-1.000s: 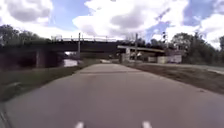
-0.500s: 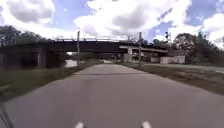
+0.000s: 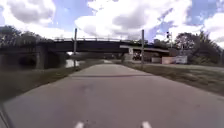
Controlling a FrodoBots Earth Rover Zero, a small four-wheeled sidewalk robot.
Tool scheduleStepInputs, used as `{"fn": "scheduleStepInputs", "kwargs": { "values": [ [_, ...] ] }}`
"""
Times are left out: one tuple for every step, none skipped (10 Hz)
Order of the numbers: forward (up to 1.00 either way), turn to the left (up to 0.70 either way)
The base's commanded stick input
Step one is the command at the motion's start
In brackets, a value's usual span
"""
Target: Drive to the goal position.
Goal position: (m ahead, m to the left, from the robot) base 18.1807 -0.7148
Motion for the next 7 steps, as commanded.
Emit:
{"fn": "scheduleStepInputs", "kwargs": {
  "values": [
    [1.00,0.00],
    [1.00,0.00],
    [1.00,0.00],
    [1.00,0.00],
    [1.00,0.00],
    [1.00,0.00],
    [1.00,0.00]
  ]
}}
